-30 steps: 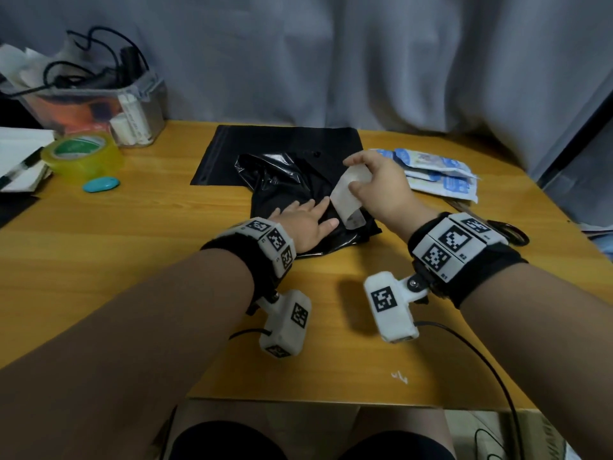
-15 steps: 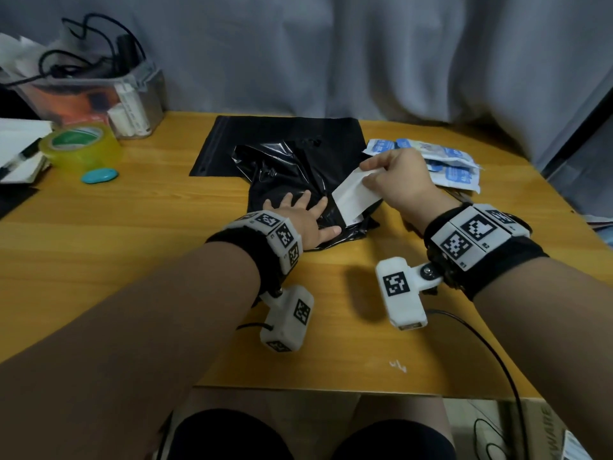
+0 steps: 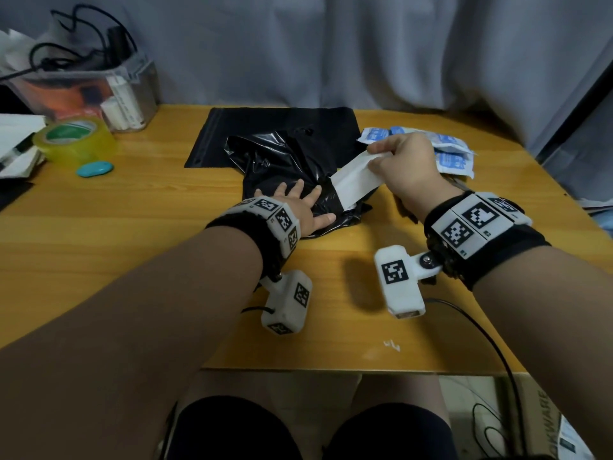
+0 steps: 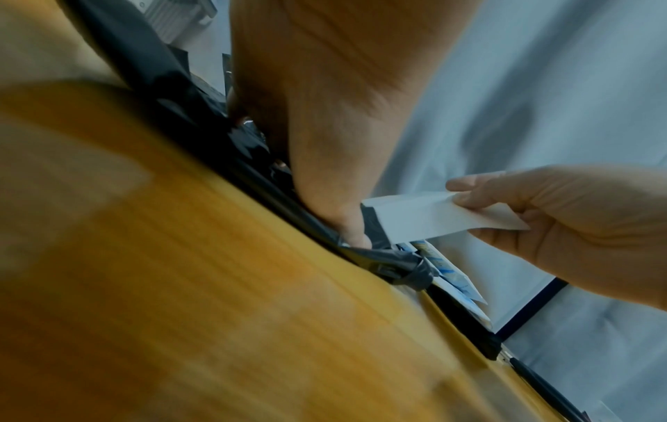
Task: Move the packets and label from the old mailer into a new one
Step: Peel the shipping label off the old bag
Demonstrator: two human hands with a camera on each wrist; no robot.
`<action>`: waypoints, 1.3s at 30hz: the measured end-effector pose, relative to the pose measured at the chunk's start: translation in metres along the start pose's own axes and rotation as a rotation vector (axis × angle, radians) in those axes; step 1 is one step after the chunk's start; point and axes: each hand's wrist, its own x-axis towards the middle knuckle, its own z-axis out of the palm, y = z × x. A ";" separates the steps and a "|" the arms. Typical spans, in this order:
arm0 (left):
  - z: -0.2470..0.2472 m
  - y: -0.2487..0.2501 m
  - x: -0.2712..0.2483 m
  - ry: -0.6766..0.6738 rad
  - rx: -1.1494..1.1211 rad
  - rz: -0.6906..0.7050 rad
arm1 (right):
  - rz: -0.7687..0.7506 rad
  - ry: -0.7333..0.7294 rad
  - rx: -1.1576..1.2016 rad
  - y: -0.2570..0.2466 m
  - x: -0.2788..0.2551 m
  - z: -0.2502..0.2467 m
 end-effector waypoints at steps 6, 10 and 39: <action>0.000 0.000 0.001 -0.003 0.004 -0.010 | 0.022 0.024 0.025 0.001 -0.004 -0.008; 0.002 0.000 -0.001 -0.007 0.001 -0.013 | 0.021 0.031 0.014 -0.001 -0.006 -0.013; 0.018 -0.015 -0.027 0.002 -0.033 -0.050 | 0.023 0.062 0.043 -0.007 -0.031 -0.018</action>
